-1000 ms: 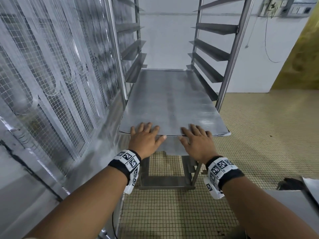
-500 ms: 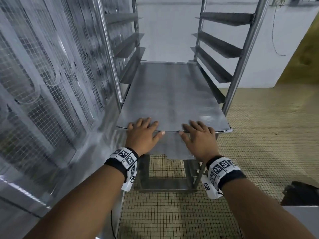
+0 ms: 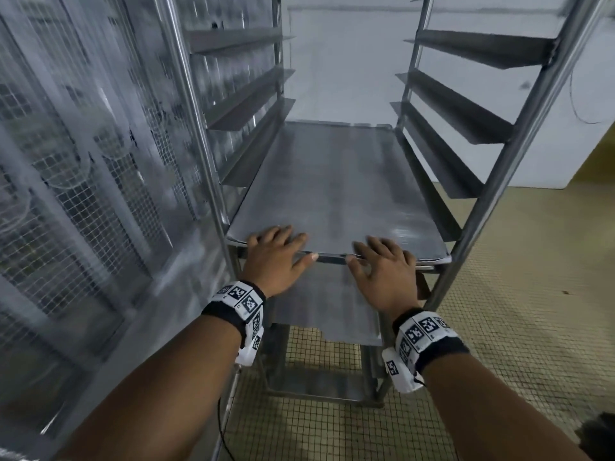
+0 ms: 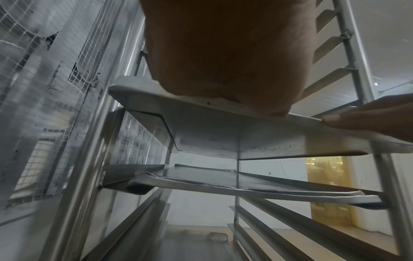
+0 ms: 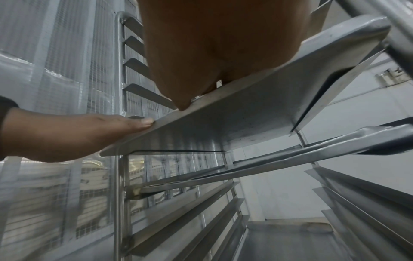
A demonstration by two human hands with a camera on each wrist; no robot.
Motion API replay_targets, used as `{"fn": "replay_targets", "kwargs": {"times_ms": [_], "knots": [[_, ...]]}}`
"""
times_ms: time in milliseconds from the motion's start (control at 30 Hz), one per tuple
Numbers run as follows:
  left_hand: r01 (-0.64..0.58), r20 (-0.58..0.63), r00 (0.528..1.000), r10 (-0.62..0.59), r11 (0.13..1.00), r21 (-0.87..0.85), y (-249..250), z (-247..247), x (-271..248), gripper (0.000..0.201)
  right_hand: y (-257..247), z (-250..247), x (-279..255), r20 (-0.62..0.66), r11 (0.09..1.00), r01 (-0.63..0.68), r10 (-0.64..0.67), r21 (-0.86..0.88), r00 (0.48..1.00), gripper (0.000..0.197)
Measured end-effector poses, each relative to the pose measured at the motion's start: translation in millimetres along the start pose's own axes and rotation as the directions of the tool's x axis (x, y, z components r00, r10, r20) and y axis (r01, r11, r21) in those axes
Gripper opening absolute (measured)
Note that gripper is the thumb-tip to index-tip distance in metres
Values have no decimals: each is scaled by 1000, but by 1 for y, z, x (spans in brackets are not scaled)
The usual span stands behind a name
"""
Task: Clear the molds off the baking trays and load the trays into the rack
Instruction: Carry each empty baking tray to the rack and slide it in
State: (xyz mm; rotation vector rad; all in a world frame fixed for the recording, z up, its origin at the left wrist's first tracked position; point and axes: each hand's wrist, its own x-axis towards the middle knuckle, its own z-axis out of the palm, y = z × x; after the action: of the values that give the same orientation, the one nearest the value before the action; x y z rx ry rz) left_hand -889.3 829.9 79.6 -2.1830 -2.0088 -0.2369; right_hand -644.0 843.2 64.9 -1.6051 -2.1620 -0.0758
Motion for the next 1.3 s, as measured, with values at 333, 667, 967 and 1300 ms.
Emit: {"fn": "replay_targets", "kwargs": {"times_ms": [333,667,967,1300], "knots": [[21,-65,998,-21,1000,-2,-1,8,28,70,11,17,29,-131,998,46,-41,31,990,50],[22,-68,997,-23,1000,-18,-1,10,43,74,18,23,44,-171,997,70,-63,33,983,48],[7,15,1000,-7,999,-53,6,-1,57,63,23,6,63,62,1000,4,-5,16,998,49],[-88,-234,971,45,980,-177,42,39,34,63,23,-13,-19,64,986,-163,161,30,985,44]]}}
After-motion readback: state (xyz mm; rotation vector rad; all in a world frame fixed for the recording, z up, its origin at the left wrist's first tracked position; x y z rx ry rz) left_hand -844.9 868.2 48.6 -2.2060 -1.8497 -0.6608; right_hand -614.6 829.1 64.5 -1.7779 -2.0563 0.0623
